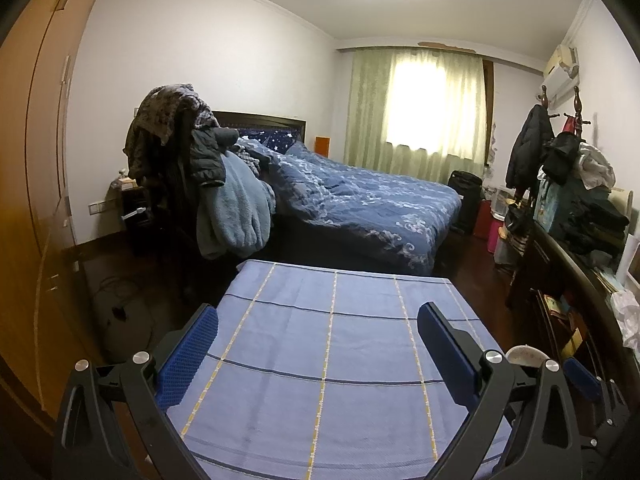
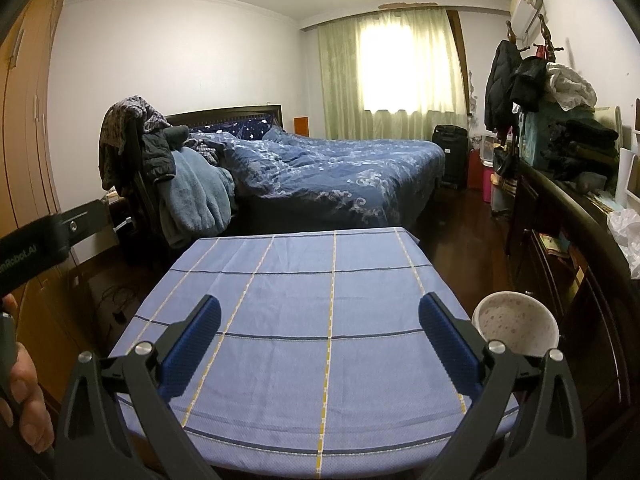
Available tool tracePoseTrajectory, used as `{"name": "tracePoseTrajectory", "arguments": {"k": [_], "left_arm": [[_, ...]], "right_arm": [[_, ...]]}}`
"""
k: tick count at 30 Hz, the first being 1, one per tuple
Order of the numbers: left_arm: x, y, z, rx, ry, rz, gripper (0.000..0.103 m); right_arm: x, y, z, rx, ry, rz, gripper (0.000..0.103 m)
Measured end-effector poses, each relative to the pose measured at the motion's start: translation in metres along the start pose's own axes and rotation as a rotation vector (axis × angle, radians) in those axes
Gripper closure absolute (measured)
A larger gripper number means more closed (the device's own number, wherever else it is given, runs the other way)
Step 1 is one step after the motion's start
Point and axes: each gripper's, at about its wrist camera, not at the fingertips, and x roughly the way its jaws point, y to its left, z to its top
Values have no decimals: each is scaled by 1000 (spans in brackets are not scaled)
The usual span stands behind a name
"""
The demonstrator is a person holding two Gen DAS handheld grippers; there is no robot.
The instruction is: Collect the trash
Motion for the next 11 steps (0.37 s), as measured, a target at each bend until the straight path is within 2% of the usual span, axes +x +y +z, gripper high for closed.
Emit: {"name": "tracePoseTrajectory", "arguments": {"k": [11], "left_arm": [[3, -4, -2, 0, 30, -29, 4]], "right_arm": [[2, -2, 0, 3, 2, -4, 3]]}}
